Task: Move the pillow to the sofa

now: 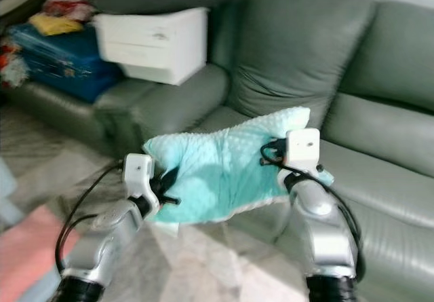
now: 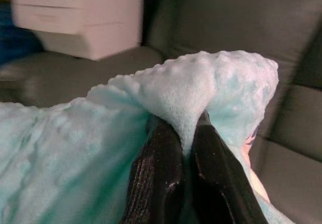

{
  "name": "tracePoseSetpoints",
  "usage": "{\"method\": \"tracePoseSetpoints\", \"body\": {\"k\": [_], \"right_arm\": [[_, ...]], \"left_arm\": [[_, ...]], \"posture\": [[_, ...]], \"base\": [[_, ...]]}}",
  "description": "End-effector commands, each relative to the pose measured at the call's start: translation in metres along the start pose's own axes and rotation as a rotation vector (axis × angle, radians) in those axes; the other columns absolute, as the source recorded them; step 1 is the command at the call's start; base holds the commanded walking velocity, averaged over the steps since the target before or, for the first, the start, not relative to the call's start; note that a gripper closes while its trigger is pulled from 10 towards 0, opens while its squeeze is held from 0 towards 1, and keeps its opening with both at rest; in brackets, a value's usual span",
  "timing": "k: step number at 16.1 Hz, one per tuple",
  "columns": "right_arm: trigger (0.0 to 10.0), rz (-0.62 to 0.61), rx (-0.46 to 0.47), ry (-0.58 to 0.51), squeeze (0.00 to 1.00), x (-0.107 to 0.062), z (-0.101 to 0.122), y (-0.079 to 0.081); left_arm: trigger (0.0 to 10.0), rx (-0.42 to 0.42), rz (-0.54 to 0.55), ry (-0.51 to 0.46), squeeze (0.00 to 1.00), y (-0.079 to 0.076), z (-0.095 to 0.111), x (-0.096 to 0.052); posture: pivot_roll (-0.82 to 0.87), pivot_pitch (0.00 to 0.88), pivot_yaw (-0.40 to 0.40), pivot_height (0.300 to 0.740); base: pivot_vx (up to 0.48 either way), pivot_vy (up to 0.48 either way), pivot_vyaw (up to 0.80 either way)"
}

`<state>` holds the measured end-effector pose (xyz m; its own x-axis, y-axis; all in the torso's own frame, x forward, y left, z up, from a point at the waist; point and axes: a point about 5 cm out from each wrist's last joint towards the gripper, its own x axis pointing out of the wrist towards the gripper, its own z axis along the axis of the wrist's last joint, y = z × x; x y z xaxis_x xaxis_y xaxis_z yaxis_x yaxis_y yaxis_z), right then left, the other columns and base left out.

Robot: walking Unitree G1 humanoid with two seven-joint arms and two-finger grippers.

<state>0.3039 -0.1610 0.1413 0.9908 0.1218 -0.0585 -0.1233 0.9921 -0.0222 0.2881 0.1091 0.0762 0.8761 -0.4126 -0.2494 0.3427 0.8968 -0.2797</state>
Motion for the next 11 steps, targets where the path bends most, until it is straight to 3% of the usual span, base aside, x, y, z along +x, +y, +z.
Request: {"method": "tracePoseSetpoints", "body": {"k": [1,2,11], "right_arm": [[10.0,-0.001,-0.015,-0.025,0.0,0.0006,0.0077,-0.0019],[10.0,-0.001,-0.016,-0.021,0.0,0.0007,0.0072,-0.0022],[10.0,-0.006,-0.037,0.02,0.0,0.0015,0.001,-0.0026]], "left_arm": [[10.0,0.017,-0.019,-0.02,0.0,-0.0051,0.0068,0.0031],[10.0,0.018,-0.02,-0.02,0.0,-0.0052,0.0068,0.0032],[10.0,0.019,-0.054,-0.082,0.0,-0.0101,0.0152,0.0043]], "posture": [[-0.21,0.0,0.011,0.74],[-0.21,0.0,0.011,0.74],[-0.21,0.0,0.014,0.74]], "base": [[0.0,0.48,0.0],[0.0,0.48,0.0],[0.0,0.0,0.0]]}}
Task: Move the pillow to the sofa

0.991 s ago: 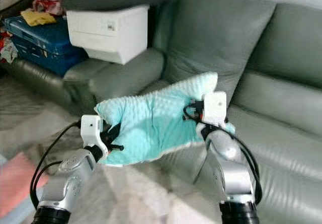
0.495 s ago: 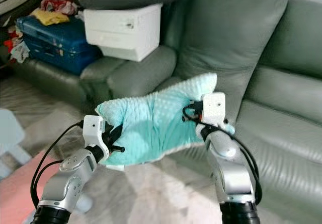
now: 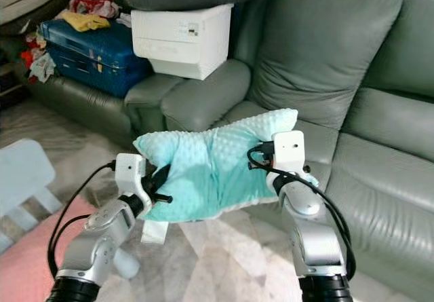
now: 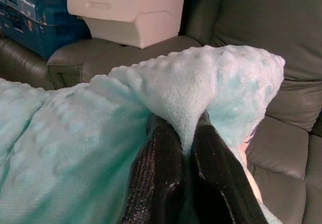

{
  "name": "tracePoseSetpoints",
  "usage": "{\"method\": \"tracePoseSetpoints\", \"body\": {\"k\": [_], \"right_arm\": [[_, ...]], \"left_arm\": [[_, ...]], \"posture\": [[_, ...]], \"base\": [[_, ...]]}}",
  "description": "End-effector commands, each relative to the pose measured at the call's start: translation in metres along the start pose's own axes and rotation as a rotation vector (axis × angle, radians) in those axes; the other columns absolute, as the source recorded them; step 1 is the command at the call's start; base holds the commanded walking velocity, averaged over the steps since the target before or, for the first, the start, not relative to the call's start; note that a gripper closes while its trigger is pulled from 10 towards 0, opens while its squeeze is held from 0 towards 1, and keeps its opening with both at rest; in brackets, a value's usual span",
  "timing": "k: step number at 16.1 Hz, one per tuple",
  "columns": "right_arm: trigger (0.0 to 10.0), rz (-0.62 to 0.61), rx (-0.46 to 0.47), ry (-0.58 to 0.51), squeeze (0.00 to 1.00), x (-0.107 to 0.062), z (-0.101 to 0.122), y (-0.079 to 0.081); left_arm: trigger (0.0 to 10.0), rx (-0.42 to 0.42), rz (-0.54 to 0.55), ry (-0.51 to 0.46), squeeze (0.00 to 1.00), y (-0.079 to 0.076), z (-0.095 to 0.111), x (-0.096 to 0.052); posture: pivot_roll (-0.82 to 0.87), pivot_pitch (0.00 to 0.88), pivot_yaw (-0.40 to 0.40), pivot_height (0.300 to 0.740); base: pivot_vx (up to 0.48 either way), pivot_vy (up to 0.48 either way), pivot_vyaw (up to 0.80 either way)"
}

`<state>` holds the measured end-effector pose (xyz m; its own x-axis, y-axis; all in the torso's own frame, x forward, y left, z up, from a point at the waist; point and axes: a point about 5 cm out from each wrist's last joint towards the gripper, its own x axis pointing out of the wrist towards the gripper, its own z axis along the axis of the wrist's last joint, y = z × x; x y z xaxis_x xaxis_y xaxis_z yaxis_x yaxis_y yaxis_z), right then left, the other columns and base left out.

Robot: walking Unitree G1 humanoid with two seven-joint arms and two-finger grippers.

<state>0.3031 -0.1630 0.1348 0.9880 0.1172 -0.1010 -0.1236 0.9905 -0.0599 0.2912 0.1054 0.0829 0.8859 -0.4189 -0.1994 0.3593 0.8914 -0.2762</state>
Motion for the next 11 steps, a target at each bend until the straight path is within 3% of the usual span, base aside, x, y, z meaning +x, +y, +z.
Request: {"method": "tracePoseSetpoints", "body": {"k": [1,4,6,11], "right_arm": [[10.0,-0.003,0.0,-0.022,0.0,0.0017,0.0078,-0.0012],[10.0,-0.003,0.003,-0.023,0.0,0.0014,0.0084,-0.0006],[10.0,-0.003,0.003,-0.02,0.0,0.0012,0.0081,-0.0005],[10.0,-0.002,0.002,-0.018,0.0,0.0006,0.0083,-0.0007]], "left_arm": [[10.0,0.008,-0.041,-0.033,0.0,-0.0065,0.0082,0.0024],[10.0,0.0,-0.052,-0.037,0.0,-0.0076,0.0082,0.0021],[10.0,-0.008,-0.061,-0.035,0.0,-0.0084,0.008,0.0022],[10.0,-0.02,-0.087,-0.031,0.0,-0.0115,0.007,0.0015]], "posture": [[-0.21,0.0,0.014,0.74],[-0.21,0.0,0.015,0.74],[-0.22,0.0,0.014,0.74],[-0.22,0.0,0.011,0.74]], "base": [[0.0,0.0,0.0],[0.0,0.0,0.0],[0.0,0.0,-0.49],[0.293,0.0,-0.67]]}}
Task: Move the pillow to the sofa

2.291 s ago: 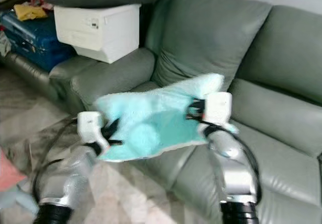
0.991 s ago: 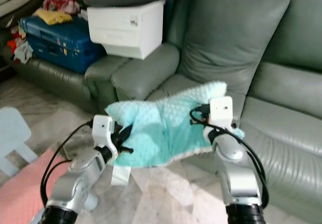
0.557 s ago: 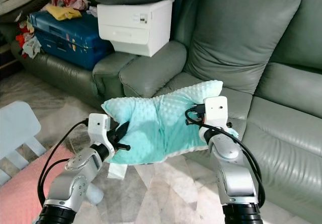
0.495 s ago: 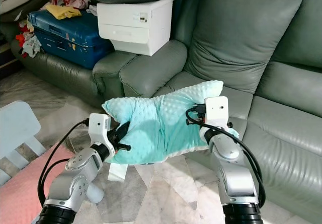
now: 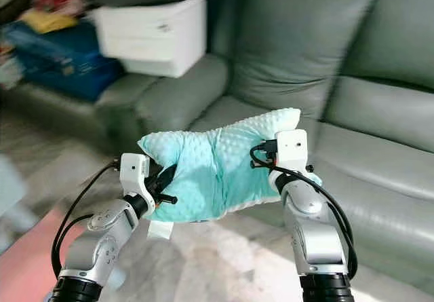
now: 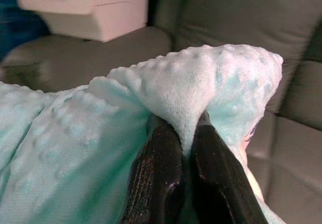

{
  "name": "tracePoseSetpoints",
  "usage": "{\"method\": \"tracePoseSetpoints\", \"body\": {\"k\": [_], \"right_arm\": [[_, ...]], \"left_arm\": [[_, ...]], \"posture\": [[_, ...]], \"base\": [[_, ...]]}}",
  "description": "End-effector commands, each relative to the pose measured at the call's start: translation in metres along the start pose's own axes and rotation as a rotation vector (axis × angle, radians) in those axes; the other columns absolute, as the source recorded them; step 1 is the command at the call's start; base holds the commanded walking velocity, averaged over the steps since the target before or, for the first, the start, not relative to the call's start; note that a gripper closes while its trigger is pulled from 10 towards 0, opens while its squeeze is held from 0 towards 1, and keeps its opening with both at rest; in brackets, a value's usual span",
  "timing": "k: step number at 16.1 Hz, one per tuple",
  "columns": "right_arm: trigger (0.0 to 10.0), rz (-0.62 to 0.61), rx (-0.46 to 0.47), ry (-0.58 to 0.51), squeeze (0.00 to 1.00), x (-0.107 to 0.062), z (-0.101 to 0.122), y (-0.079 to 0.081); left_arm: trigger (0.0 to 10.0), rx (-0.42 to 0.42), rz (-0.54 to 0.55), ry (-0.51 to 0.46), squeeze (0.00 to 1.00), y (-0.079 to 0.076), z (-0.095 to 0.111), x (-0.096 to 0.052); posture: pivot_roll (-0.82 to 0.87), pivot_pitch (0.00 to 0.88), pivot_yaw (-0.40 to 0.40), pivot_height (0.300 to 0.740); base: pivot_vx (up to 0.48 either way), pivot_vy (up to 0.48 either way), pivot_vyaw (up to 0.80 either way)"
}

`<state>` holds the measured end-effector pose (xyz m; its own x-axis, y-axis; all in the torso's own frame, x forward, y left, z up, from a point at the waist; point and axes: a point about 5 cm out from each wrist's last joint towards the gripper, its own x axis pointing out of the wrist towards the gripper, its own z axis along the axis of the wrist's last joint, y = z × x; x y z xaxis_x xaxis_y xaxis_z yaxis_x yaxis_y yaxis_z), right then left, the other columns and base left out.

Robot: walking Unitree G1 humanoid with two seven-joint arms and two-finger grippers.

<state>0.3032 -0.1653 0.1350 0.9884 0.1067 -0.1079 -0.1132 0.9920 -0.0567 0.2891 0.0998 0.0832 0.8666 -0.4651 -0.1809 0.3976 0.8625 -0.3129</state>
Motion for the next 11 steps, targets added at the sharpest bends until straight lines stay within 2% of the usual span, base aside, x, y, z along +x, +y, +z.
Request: {"method": "tracePoseSetpoints", "body": {"k": [1,11], "right_arm": [[10.0,0.009,-0.004,-0.025,0.0,0.0006,0.0081,0.0016],[10.0,0.014,-0.005,-0.021,0.0,0.0012,0.0079,0.0021]], "left_arm": [[10.0,0.009,-0.034,-0.026,0.0,-0.0061,0.0079,0.0013],[10.0,0.009,-0.032,-0.021,0.0,-0.0053,0.0065,0.0011]], "posture": [[-0.22,0.0,0.012,0.74],[-0.22,0.0,0.008,0.74]], "base": [[0.3,0.0,-0.74],[0.297,0.0,-0.75]]}}
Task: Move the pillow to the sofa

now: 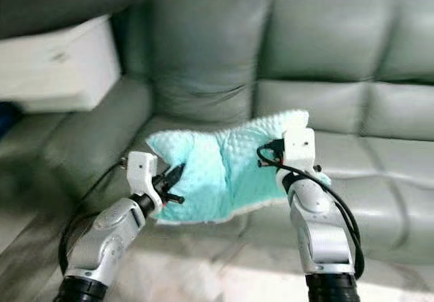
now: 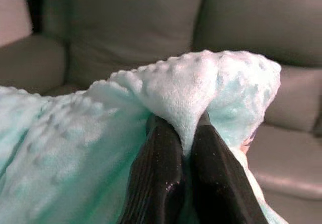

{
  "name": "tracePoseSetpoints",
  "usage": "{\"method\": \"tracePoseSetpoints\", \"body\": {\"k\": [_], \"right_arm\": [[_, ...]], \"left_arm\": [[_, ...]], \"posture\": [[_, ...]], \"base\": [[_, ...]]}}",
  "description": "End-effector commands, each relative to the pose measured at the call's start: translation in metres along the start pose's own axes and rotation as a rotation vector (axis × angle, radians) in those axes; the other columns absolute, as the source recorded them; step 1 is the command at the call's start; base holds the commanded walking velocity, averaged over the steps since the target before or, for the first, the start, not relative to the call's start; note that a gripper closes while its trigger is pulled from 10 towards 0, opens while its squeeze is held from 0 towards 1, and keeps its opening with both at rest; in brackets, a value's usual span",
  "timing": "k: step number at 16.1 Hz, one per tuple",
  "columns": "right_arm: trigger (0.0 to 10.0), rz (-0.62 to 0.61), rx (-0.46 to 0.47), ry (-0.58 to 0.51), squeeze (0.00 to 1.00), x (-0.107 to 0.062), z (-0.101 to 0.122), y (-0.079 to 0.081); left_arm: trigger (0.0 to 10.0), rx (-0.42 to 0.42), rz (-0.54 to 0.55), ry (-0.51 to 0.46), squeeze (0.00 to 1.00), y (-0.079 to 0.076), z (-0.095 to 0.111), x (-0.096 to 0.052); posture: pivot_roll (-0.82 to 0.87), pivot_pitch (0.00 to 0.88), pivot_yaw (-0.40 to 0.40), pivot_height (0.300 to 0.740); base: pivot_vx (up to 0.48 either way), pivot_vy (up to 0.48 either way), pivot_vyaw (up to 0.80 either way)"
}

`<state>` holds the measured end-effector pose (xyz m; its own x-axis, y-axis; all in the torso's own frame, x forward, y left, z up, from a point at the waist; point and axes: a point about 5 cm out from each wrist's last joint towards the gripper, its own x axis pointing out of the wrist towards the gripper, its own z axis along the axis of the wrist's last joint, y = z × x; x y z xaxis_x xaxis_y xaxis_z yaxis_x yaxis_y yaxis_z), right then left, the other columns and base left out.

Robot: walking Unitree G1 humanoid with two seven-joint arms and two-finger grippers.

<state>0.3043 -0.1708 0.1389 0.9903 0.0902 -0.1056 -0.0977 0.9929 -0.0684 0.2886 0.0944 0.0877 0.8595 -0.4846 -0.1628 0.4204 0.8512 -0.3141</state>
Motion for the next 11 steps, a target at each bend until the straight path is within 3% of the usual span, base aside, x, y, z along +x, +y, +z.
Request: {"method": "tracePoseSetpoints", "body": {"k": [1,8,11], "right_arm": [[10.0,0.031,0.005,-0.021,0.0,0.0014,0.005,0.0081],[10.0,0.045,0.007,-0.018,0.0,0.0014,0.0038,0.0102],[10.0,0.046,0.008,-0.015,0.0,0.0008,0.0031,0.0107]], "left_arm": [[10.0,0.007,-0.005,-0.009,0.0,0.0012,0.0035,-0.0003],[10.0,0.043,0.029,0.01,0.0,0.004,0.0012,-0.0001],[10.0,0.038,0.027,0.005,0.0,0.004,0.0014,-0.0002]], "posture": [[-0.22,0.0,0.008,0.74],[-0.21,0.0,0.006,0.74],[-0.21,0.0,0.009,0.74]], "base": [[0.27,0.0,-0.49],[0.0,0.0,-0.06],[0.0,-0.404,0.0]]}}
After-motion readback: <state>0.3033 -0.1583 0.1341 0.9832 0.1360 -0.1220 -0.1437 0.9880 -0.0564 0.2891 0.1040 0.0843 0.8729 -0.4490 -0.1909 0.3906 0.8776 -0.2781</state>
